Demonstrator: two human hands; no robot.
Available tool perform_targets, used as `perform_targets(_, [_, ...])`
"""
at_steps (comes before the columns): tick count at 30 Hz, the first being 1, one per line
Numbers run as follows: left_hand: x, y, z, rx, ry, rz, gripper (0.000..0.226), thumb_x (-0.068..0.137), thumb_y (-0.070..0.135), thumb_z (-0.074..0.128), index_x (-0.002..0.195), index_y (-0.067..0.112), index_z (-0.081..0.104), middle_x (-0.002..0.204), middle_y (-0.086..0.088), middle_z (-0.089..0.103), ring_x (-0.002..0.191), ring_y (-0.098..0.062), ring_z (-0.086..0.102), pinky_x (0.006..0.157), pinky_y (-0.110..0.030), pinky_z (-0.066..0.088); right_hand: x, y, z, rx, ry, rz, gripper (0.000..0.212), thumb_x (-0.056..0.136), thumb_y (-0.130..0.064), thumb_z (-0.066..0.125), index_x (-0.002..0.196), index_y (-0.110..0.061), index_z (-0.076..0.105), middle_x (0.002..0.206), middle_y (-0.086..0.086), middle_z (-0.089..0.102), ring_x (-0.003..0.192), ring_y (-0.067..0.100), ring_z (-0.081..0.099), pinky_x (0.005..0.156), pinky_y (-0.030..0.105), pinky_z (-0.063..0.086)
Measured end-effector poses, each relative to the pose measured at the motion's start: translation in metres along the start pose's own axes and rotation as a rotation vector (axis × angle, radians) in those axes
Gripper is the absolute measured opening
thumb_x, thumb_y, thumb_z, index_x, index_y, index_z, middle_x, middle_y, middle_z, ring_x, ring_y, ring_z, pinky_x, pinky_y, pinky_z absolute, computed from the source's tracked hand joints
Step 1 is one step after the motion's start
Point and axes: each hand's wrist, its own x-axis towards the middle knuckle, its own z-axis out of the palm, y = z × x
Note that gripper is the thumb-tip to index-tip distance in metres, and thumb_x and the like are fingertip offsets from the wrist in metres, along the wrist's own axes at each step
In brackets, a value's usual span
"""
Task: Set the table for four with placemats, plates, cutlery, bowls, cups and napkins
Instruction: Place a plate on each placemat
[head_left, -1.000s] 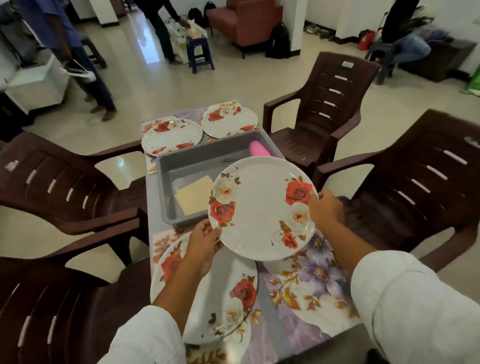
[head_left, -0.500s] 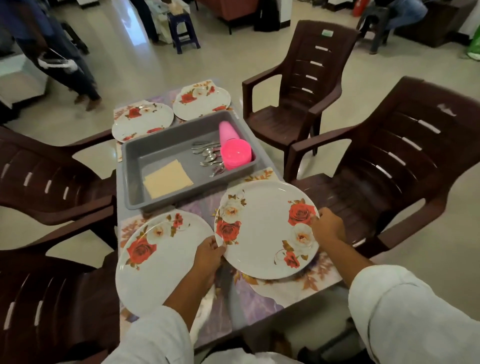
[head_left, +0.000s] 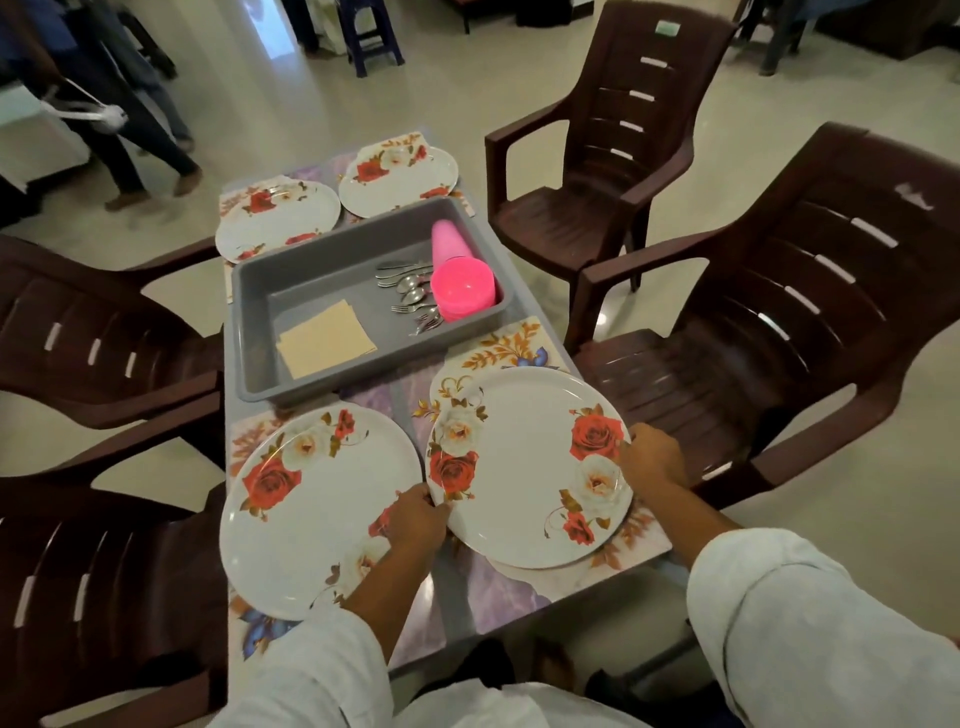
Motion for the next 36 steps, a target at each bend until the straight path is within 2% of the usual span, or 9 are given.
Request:
perform_targets(8, [-0.009, 0.005, -0.001, 0.199, 0.035, 0.046, 0.033, 0.101, 0.029, 0.057, 0.128, 0.011, 0.064, 0.126, -0.008, 0.068, 0.115, -0.027, 0.064, 0.100, -0.036, 0.049, -0.003, 0.000, 0.000, -0.047, 0.018, -0.037, 0.023, 0.099, -0.031, 0.057, 0.093, -0.014, 0.071, 0.090, 0.007, 0.069, 0.080, 0.022, 0.068, 0.074, 0.038, 0.061])
perform_targets(13, [-0.014, 0.006, -0.003, 0.268, 0.043, 0.077, 0.032, 0.102, 0.032, 0.057, 0.124, 0.011, 0.065, 0.122, -0.006, 0.069, 0.111, -0.025, 0.065, 0.099, -0.033, 0.049, -0.009, -0.003, -0.004, -0.102, 0.010, -0.057, 0.025, 0.100, -0.030, 0.054, 0.098, -0.012, 0.072, 0.097, 0.009, 0.068, 0.084, 0.024, 0.066, 0.075, 0.036, 0.060])
perform_targets(16, [-0.019, 0.006, -0.010, 0.284, 0.084, 0.105, 0.028, 0.102, 0.033, 0.057, 0.115, 0.012, 0.069, 0.114, -0.005, 0.072, 0.100, -0.021, 0.067, 0.094, -0.031, 0.050, -0.020, -0.012, -0.007, -0.185, 0.108, -0.096, 0.031, 0.101, -0.040, 0.052, 0.113, -0.014, 0.065, 0.114, 0.008, 0.060, 0.100, 0.023, 0.059, 0.080, 0.035, 0.053])
perform_targets(20, [-0.027, -0.006, -0.028, 0.203, 0.157, 0.207, 0.019, 0.100, 0.030, 0.057, 0.097, 0.015, 0.068, 0.104, -0.007, 0.073, 0.081, -0.016, 0.060, 0.085, -0.029, 0.052, -0.036, -0.036, -0.003, -0.162, 0.267, -0.265, 0.038, 0.102, -0.045, 0.047, 0.121, -0.015, 0.060, 0.116, 0.006, 0.058, 0.104, 0.020, 0.056, 0.079, 0.032, 0.053])
perform_targets(22, [-0.031, -0.016, -0.041, 0.222, 0.169, 0.273, 0.025, 0.101, 0.034, 0.057, 0.114, 0.015, 0.066, 0.119, -0.005, 0.068, 0.099, -0.020, 0.062, 0.090, -0.025, 0.044, -0.046, -0.054, 0.004, -0.145, 0.283, -0.363, 0.043, 0.100, -0.046, 0.049, 0.127, -0.014, 0.058, 0.121, 0.007, 0.060, 0.108, 0.022, 0.059, 0.084, 0.035, 0.055])
perform_targets(24, [-0.034, -0.030, -0.056, 0.278, 0.153, 0.335, 0.041, 0.101, 0.038, 0.055, 0.136, 0.015, 0.057, 0.139, -0.004, 0.058, 0.123, -0.023, 0.055, 0.103, -0.030, 0.041, -0.061, -0.073, 0.014, -0.140, 0.269, -0.452, 0.050, 0.099, -0.049, 0.050, 0.133, -0.013, 0.056, 0.128, 0.010, 0.061, 0.115, 0.027, 0.059, 0.095, 0.042, 0.053])
perform_targets(26, [-0.037, -0.046, -0.072, 0.340, 0.169, 0.376, 0.053, 0.100, 0.044, 0.055, 0.146, 0.018, 0.048, 0.151, -0.003, 0.048, 0.136, -0.023, 0.046, 0.113, -0.035, 0.036, -0.079, -0.092, 0.027, -0.123, 0.233, -0.532, 0.055, 0.099, -0.051, 0.050, 0.138, -0.013, 0.052, 0.136, 0.012, 0.058, 0.122, 0.031, 0.056, 0.101, 0.046, 0.047])
perform_targets(31, [-0.040, -0.108, -0.111, 0.542, 0.246, 0.415, 0.076, 0.094, 0.062, 0.052, 0.154, 0.019, 0.035, 0.160, -0.002, 0.038, 0.146, -0.024, 0.036, 0.120, -0.040, 0.028, -0.136, -0.131, 0.070, -0.161, 0.122, -0.726, 0.066, 0.098, -0.061, 0.045, 0.150, -0.020, 0.042, 0.153, 0.011, 0.046, 0.139, 0.031, 0.045, 0.114, 0.046, 0.036])
perform_targets(36, [-0.054, -0.165, -0.146, 0.581, 0.269, 0.405, 0.091, 0.090, 0.077, 0.031, 0.160, 0.019, 0.023, 0.167, -0.002, 0.022, 0.154, -0.025, 0.018, 0.123, -0.044, 0.019, -0.195, -0.164, 0.103, -0.242, 0.052, -0.828, 0.077, 0.095, -0.073, 0.035, 0.156, -0.026, 0.032, 0.162, 0.013, 0.033, 0.149, 0.035, 0.031, 0.121, 0.052, 0.026])
